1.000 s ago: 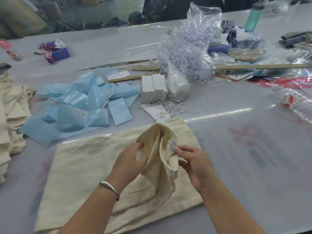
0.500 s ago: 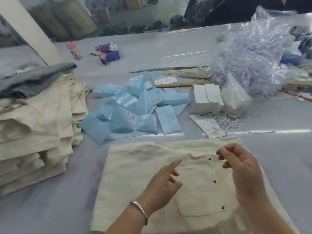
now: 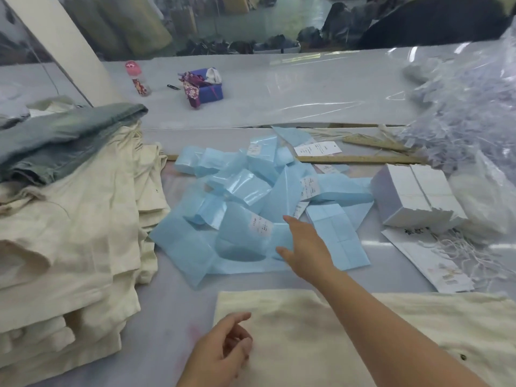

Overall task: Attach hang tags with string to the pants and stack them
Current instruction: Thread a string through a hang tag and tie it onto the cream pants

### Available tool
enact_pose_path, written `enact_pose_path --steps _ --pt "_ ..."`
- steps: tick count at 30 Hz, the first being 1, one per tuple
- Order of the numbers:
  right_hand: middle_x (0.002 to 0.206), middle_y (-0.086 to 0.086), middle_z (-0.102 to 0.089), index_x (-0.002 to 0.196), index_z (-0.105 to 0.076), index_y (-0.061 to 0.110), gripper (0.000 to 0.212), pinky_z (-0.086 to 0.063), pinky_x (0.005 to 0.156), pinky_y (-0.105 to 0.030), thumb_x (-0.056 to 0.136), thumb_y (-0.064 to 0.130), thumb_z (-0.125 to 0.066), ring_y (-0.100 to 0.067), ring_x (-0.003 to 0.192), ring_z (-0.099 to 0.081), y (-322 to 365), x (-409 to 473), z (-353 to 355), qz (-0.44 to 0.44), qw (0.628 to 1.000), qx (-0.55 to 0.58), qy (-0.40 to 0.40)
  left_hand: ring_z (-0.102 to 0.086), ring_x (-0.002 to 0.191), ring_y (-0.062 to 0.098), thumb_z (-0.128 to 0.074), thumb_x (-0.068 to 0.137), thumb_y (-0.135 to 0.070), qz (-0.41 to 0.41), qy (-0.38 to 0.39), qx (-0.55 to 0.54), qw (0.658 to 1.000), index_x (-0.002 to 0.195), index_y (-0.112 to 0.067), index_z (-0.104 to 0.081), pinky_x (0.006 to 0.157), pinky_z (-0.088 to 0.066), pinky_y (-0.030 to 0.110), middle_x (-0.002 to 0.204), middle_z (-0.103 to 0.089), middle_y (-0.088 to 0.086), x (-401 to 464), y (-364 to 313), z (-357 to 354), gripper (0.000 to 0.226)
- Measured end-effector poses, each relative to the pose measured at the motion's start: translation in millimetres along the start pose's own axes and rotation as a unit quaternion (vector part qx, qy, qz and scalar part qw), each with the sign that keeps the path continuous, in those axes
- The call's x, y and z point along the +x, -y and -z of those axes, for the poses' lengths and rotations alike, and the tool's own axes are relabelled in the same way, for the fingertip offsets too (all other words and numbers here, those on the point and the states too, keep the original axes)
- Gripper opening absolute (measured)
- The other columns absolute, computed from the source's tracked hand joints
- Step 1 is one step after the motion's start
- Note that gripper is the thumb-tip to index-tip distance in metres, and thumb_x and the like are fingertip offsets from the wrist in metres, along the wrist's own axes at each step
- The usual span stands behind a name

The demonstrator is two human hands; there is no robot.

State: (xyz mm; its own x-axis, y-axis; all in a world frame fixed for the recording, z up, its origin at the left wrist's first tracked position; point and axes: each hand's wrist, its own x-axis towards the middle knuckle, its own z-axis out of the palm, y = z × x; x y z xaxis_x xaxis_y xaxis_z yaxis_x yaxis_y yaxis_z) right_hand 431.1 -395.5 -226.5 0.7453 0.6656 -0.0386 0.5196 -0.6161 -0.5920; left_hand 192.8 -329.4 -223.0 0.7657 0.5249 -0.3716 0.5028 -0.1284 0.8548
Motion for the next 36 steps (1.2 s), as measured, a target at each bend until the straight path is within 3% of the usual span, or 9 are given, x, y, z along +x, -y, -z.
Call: enact_pose_path --steps 4,9,12,15,21,26,30,34,36 --pt "0.139 -0.006 -0.041 0.14 -0.029 0.02 0.088 -0.034 0.1 -0.042 0.073 0.065 -0.066 -0.027 0.13 -0.036 7.8 39.5 -11.9 -0.095 0.979 -0.175 0.039 -0.066 0.068 0.015 -0.063 0.086 0.003 -0.021 -0.007 -0.025 0.999 0.107 -0.025 -0.063 0.063 -0.047 0.019 0.08 -0.07 0.0 16.9 -5.0 12.7 0.034" --pt "0.107 0.004 -0.063 0.11 -0.051 0.026 0.045 -0.039 0.077 -0.031 0.078 0.054 -0.067 -0.02 0.104 -0.059 34.4 43.8 -38.2 -0.079 0.995 -0.047 0.045 -0.061 0.081 -0.002 -0.069 0.083 -0.006 -0.097 -0.103 0.033 0.989 0.105 -0.04 -0.063 0.063 -0.044 0.009 0.097 -0.067 -0.017 50.3 -13.5 30.3 0.041" --pt "0.098 0.001 -0.061 0.096 -0.061 0.023 0.02 -0.04 0.074 -0.03 0.09 0.042 -0.058 -0.02 0.097 -0.058 49.7 52.6 -41.3 -0.045 0.998 -0.033 -0.001 -0.023 0.131 -0.02 -0.058 0.09 -0.034 -0.214 -0.075 0.214 0.95 0.134 -0.052 -0.032 0.104 -0.027 0.007 0.144 -0.027 -0.038 79.8 -21.2 34.1 0.054" --pt "0.121 -0.004 -0.052 0.117 -0.057 0.016 0.027 -0.039 0.091 -0.033 0.093 0.027 -0.055 -0.024 0.116 -0.047 51.9 73.0 -38.9 -0.029 0.987 -0.012 -0.157 0.014 0.144 -0.006 -0.032 0.099 -0.053 -0.173 -0.051 0.352 0.918 0.146 -0.051 0.005 0.118 0.0 0.023 0.153 0.014 -0.03 112.6 -21.0 30.2 0.06" --pt "0.161 0.003 -0.003 0.152 -0.005 0.035 0.08 0.0 0.118 -0.047 0.089 0.062 -0.046 -0.02 0.148 0.005 50.4 121.1 -33.0 0.063 0.968 -0.242 -0.005 0.011 0.148 0.003 -0.023 0.099 -0.056 -0.106 -0.054 0.418 0.901 0.153 -0.038 0.004 0.119 -0.001 0.032 0.161 0.01 -0.016 136.4 -4.1 32.1 0.063" --pt "0.137 -0.007 -0.046 0.149 -0.018 0.021 0.064 0.007 0.114 -0.059 0.09 0.027 -0.042 -0.03 0.138 -0.023 29.8 129.7 -27.5 -0.094 0.939 -0.331 -0.009 -0.012 0.146 0.002 -0.026 0.098 -0.057 -0.048 -0.158 0.426 0.89 0.152 -0.036 -0.01 0.119 -0.007 0.032 0.158 -0.014 -0.013 142.1 4.5 56.5 0.06" --pt "0.142 -0.014 -0.034 0.146 -0.022 0.021 0.064 0.005 0.113 -0.06 0.086 0.027 -0.043 -0.034 0.136 -0.024 27.5 132.5 -18.4 -0.146 0.925 -0.349 -0.034 -0.032 0.137 0.009 -0.04 0.092 -0.062 0.003 -0.181 0.432 0.883 0.148 -0.035 -0.023 0.117 -0.017 0.036 0.141 -0.032 -0.009 152.7 4.4 77.9 0.065" --pt "0.161 -0.005 0.005 0.152 0.002 0.03 0.086 0.017 0.114 -0.054 0.081 0.02 -0.045 -0.025 0.148 0.008 36.1 137.0 -27.0 0.05 0.945 -0.318 -0.059 -0.012 0.149 0.014 -0.042 0.097 -0.043 0.019 -0.179 0.461 0.869 0.152 -0.032 -0.012 0.119 -0.011 0.041 0.156 -0.021 -0.01 166.6 5.0 92.1 0.064" --pt "0.161 0.002 -0.006 0.151 -0.004 0.039 0.077 0.019 0.114 -0.053 0.086 0.029 -0.042 -0.021 0.148 0.005 39.2 139.3 -31.4 0.111 0.947 -0.303 0.009 -0.003 0.15 0.016 -0.039 0.099 -0.03 0.025 -0.171 0.47 0.865 0.153 -0.031 -0.005 0.12 -0.009 0.041 0.159 -0.015 -0.011 172.4 4.7 95.7 0.064"
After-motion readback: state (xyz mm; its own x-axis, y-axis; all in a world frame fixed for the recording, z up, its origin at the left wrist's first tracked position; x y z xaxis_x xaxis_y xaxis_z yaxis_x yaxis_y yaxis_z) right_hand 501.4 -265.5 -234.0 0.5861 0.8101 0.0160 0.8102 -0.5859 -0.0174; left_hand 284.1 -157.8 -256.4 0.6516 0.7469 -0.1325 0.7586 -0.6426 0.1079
